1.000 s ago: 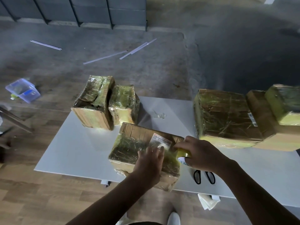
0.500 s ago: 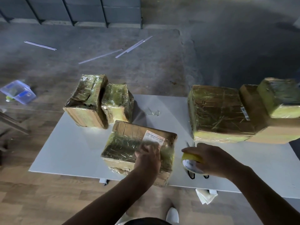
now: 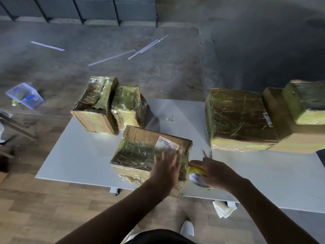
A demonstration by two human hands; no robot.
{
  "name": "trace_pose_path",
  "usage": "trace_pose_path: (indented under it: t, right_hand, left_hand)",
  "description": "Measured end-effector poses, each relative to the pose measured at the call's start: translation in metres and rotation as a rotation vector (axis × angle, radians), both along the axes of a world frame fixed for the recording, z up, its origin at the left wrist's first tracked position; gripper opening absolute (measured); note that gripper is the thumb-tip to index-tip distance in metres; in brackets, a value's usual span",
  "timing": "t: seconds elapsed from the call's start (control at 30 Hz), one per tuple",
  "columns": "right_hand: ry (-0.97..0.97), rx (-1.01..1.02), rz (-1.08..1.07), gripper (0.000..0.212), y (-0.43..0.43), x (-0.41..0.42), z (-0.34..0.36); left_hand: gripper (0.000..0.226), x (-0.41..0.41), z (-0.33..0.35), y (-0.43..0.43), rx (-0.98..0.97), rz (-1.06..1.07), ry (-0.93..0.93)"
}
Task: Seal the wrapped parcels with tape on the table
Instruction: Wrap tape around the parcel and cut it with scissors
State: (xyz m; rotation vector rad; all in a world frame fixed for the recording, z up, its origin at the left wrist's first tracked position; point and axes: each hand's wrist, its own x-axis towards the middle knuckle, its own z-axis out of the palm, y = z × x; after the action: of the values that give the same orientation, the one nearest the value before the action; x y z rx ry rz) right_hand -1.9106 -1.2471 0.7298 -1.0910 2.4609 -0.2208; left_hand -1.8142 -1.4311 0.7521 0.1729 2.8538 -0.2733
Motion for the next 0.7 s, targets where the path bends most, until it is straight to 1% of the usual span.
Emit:
trace_pose_path:
  t: [0.07, 0.13, 0.23, 0.3, 0.37, 0.43, 0.5, 0.57, 0.63, 0.7]
  right_hand:
    - [0.009, -0.022, -0.004, 0.052, 0.001, 0.002, -0.003]
    - [0.012, -0.039, -0.011, 0.053, 0.001, 0.005, -0.007]
    - [0.003, -0.077, -0.050, 0.052, 0.004, 0.007, -0.014]
    - [-0.020, -0.119, -0.074, 0.051, 0.006, 0.008, -0.019]
    - [-0.062, -0.186, -0.094, 0.052, 0.007, 0.009, -0.020]
    - [-0.082, -0.291, -0.116, 0.058, 0.005, 0.008, -0.010]
    - [-0.077, -0.439, -0.165, 0.062, -0.003, 0.006, 0.011]
    - [-0.047, -0.577, -0.204, 0.064, -0.016, 0.001, 0.040]
    - [0.018, -0.702, -0.176, 0.063, -0.032, -0.005, 0.066]
    - [0.059, -0.809, -0.084, 0.060, -0.051, -0.007, 0.082]
  left_hand:
    - [0.069, -0.004, 0.004, 0.006, 0.032, -0.003, -0.101]
    - [0.069, -0.009, 0.006, 0.015, -0.037, -0.008, -0.116]
    - [0.080, -0.010, 0.004, 0.022, -0.077, 0.017, -0.167]
    - [0.077, -0.006, 0.006, 0.020, -0.024, 0.050, -0.190]
    - [0.069, 0.001, 0.011, 0.014, 0.061, 0.084, -0.169]
    - [0.070, 0.009, 0.018, 0.002, 0.161, 0.125, -0.094]
    - [0.081, 0.017, 0.022, -0.016, 0.290, 0.136, 0.051]
    - [0.087, 0.023, 0.024, -0.037, 0.504, 0.125, 0.248]
    - [0.089, 0.030, 0.024, -0.058, 0.747, 0.150, 0.419]
    - [0.089, 0.038, 0.022, -0.074, 0.932, 0.240, 0.492]
